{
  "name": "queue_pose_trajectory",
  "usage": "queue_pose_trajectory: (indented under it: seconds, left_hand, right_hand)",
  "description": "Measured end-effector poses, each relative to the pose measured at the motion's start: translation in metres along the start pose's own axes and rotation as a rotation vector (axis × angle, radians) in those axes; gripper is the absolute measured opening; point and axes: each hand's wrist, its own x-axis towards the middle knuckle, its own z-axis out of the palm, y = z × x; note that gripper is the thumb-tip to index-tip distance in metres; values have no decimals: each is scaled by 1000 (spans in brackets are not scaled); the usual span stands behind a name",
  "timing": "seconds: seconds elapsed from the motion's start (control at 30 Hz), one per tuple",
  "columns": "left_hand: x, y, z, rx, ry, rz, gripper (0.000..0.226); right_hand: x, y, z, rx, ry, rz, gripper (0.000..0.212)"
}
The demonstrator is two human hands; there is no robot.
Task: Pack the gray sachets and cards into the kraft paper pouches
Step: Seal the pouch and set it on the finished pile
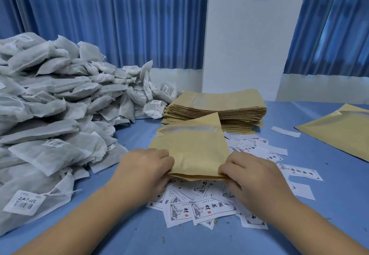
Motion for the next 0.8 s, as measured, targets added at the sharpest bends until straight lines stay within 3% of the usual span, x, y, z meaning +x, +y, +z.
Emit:
queue_pose_trajectory:
  seconds: [0.23, 0.3, 0.37, 0.47, 0.67, 0.8]
  left_hand:
    - [4, 15, 7, -100, 27, -31, 30]
    - [6, 21, 9, -91, 66, 5, 19]
    - [8, 23, 11, -95, 103, 6, 24]
    - [5, 20, 14, -187, 109, -60, 29]
    - [-5, 16, 18, -286, 12, -226, 13]
    - [3, 21, 14, -236, 31, -94, 13]
  right_hand:
    - [-1, 3, 5, 21, 43, 23, 28]
    - [0, 4, 5, 25, 40, 34, 28]
    - [0, 3, 5, 25, 22, 32, 24]
    - [1, 0, 4, 33, -11, 1, 9]
    - [3, 2, 2, 68, 1, -33, 5]
    - [3, 2, 2, 84, -8, -64, 20]
